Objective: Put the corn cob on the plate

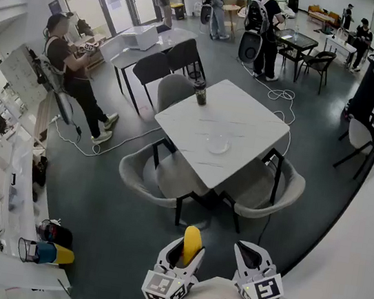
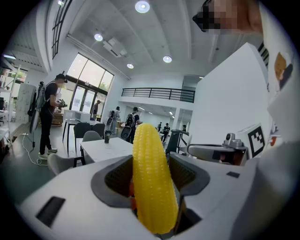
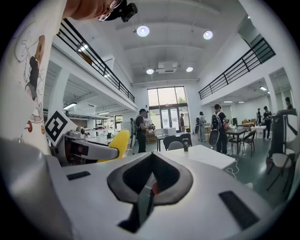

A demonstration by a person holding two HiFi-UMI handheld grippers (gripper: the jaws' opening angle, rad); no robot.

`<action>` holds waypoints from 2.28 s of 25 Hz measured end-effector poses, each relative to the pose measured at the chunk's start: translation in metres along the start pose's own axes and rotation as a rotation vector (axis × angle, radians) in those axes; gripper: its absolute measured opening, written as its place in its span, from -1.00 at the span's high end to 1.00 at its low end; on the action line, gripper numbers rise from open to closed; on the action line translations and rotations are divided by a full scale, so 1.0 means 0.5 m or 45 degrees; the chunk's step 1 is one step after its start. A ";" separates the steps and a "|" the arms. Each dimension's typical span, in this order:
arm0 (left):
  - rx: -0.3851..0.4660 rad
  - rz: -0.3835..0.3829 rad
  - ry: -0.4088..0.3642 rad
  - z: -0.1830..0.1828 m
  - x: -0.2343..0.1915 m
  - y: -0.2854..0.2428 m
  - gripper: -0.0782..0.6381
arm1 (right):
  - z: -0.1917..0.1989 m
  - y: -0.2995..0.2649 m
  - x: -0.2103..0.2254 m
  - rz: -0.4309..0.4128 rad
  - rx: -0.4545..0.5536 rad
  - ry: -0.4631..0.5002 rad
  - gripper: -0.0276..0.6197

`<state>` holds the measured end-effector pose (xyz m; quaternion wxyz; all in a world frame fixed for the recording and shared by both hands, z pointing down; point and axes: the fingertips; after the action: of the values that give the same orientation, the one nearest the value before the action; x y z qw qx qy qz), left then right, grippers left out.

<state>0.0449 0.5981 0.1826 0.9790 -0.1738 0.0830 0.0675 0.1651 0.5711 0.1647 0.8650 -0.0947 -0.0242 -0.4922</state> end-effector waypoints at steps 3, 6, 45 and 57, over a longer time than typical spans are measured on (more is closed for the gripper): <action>0.012 0.011 0.002 0.000 0.005 -0.020 0.11 | 0.012 -0.011 0.020 0.004 -0.003 -0.025 0.90; 0.005 0.029 0.012 0.006 0.009 -0.023 0.11 | 0.009 -0.002 0.014 0.010 -0.012 0.008 0.90; -0.145 -0.011 0.180 -0.080 -0.018 -0.427 0.11 | 0.007 -0.122 0.426 0.129 0.012 -0.201 0.90; -0.098 0.093 0.108 -0.224 -0.241 -0.607 0.11 | -0.083 -0.475 0.494 0.155 0.005 -0.214 0.90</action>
<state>-0.0393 0.2640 0.2013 0.9641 -0.2108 0.1279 0.0990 0.0865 0.2359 0.1905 0.8884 -0.1353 -0.0917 -0.4290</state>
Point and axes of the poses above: the fingertips, and each gripper's own axes: y backward along the fingers, x to its right, z out of its underside, and after that the axes turned 13 degrees about -z, right-handed
